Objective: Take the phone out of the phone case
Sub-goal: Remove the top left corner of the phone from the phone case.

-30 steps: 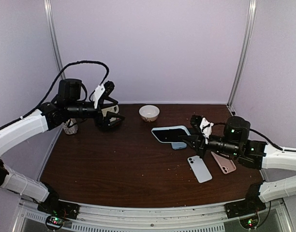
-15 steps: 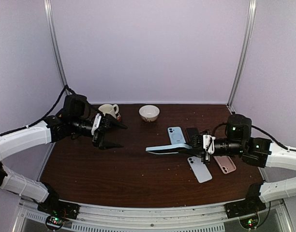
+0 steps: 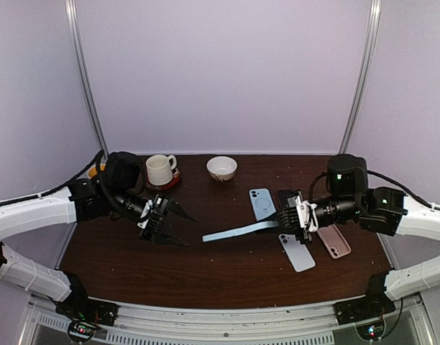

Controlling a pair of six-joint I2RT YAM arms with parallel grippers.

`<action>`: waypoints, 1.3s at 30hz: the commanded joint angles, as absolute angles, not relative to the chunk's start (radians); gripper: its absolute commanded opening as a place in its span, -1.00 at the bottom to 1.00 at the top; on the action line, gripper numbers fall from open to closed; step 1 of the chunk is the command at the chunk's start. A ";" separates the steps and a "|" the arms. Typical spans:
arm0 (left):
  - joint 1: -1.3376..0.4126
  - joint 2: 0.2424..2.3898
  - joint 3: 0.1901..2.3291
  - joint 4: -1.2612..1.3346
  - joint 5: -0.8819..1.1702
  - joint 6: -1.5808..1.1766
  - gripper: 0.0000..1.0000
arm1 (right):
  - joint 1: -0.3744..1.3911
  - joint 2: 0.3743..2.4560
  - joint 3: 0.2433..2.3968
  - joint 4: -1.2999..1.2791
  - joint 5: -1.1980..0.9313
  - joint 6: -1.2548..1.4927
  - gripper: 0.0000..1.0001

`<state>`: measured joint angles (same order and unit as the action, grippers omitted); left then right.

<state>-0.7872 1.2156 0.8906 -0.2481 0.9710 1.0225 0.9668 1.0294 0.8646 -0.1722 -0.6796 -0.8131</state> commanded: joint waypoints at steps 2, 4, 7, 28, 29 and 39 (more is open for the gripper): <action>-0.810 1.199 0.875 -0.218 0.953 1.041 0.05 | 1.007 1.047 0.934 -0.167 -0.672 -0.852 -1.00; -0.817 1.199 0.872 -0.218 0.951 1.043 0.04 | 1.021 1.056 0.940 -0.169 -0.662 -0.857 -1.00; -0.828 1.201 0.870 -0.224 0.941 1.051 0.02 | 1.031 1.065 0.948 -0.168 -0.653 -0.857 -1.00; -0.879 1.213 0.873 -0.271 0.881 1.114 -0.14 | 1.052 1.116 0.984 -0.102 -0.594 -0.880 -1.00; -0.879 1.213 0.872 -0.271 0.880 1.115 -0.14 | 1.052 1.118 0.985 -0.101 -0.594 -0.880 -1.00; -0.880 1.235 0.884 -0.284 0.877 1.101 -0.18 | 1.079 1.121 0.988 -0.089 -0.587 -0.874 -1.00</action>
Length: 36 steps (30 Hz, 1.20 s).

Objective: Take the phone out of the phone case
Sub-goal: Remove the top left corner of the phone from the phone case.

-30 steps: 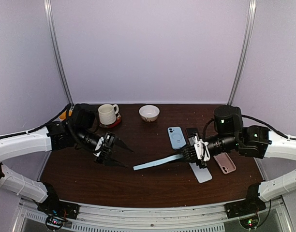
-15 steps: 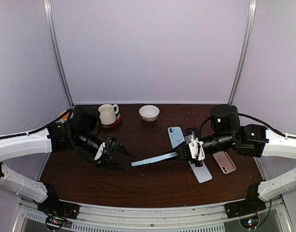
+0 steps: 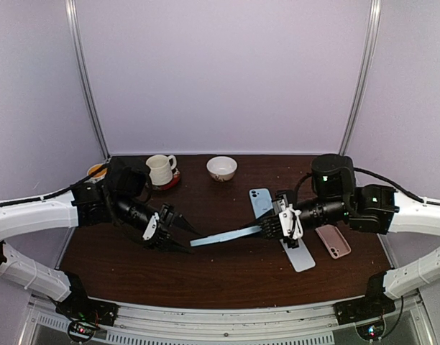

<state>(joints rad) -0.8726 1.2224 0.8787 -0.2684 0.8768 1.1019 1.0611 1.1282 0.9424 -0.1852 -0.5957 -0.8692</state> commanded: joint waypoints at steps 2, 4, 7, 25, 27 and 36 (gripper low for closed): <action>-0.880 1.233 0.884 -0.285 0.878 1.101 -0.22 | 1.084 1.122 0.987 -0.089 -0.582 -0.874 -1.00; -0.880 1.230 0.884 -0.285 0.883 1.101 -0.26 | 1.087 1.125 0.986 -0.087 -0.576 -0.876 -1.00; -0.881 1.226 0.884 -0.284 0.888 1.101 -0.30 | 1.090 1.130 0.989 -0.086 -0.570 -0.878 -1.00; -0.894 1.217 0.881 -0.306 0.873 1.135 -0.45 | 1.094 1.137 0.999 -0.077 -0.562 -0.891 -1.00; -0.894 1.216 0.882 -0.309 0.874 1.137 -0.51 | 1.095 1.137 0.999 -0.082 -0.556 -0.904 -1.00; -0.901 1.233 0.894 -0.348 0.877 1.156 -0.63 | 1.105 1.154 1.017 -0.132 -0.558 -0.962 -1.00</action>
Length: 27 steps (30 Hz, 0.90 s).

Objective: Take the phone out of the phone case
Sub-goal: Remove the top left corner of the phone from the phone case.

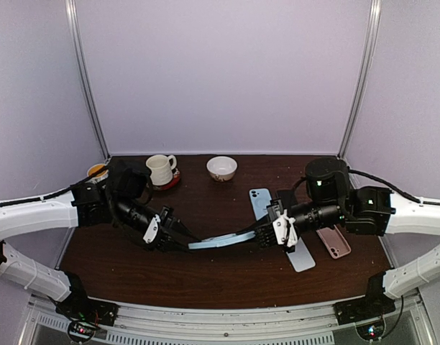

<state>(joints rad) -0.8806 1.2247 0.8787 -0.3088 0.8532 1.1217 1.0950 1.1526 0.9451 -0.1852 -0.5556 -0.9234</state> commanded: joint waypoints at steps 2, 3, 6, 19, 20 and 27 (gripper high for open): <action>-0.904 1.239 0.897 -0.363 0.877 1.162 -0.64 | 1.109 1.159 1.028 -0.154 -0.555 -0.987 -1.00; -0.906 1.243 0.899 -0.367 0.878 1.165 -0.67 | 1.111 1.161 1.032 -0.165 -0.554 -1.005 -1.00; -0.913 1.260 0.913 -0.403 0.882 1.180 -0.76 | 1.118 1.162 1.035 -0.185 -0.544 -1.051 -1.00; -0.935 1.289 0.928 -0.436 0.862 1.195 -0.89 | 1.160 1.189 1.089 -0.281 -0.483 -1.159 -1.00; -0.935 1.288 0.928 -0.435 0.858 1.195 -0.90 | 1.164 1.192 1.093 -0.288 -0.476 -1.165 -1.00; -0.942 1.297 0.934 -0.458 0.841 1.206 -0.99 | 1.192 1.208 1.104 -0.316 -0.434 -1.208 -1.00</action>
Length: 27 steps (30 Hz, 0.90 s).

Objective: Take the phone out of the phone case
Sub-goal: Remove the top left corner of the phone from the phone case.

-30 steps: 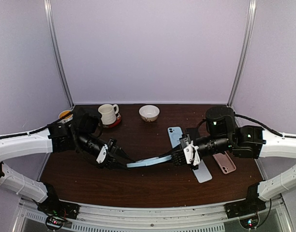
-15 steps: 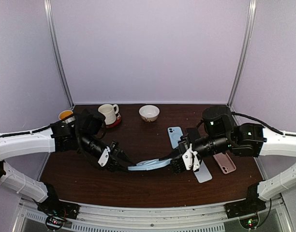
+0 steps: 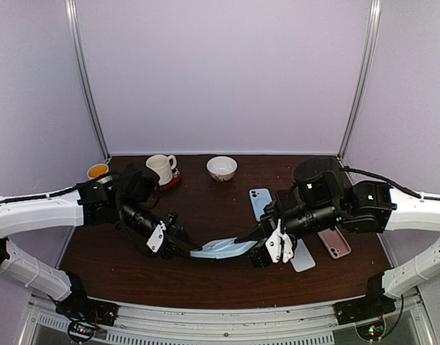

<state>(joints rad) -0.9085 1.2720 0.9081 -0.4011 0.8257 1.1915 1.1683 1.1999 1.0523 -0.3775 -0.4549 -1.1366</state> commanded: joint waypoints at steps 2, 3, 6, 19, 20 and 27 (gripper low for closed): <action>-0.943 1.301 0.936 -0.462 0.839 1.207 -1.00 | 1.199 1.210 1.104 -0.319 -0.424 -1.216 -1.00; -0.943 1.302 0.936 -0.463 0.838 1.207 -1.00 | 1.203 1.212 1.104 -0.324 -0.415 -1.224 -1.00; -0.945 1.303 0.936 -0.462 0.836 1.207 -1.00 | 1.219 1.223 1.111 -0.347 -0.390 -1.246 -1.00; -0.950 1.316 0.943 -0.490 0.822 1.218 -1.00 | 1.261 1.256 1.138 -0.378 -0.351 -1.280 -1.00; -0.950 1.315 0.943 -0.490 0.823 1.218 -1.00 | 1.264 1.257 1.138 -0.378 -0.349 -1.283 -1.00; -0.951 1.315 0.946 -0.497 0.823 1.222 -1.00 | 1.270 1.260 1.133 -0.382 -0.340 -1.285 -1.00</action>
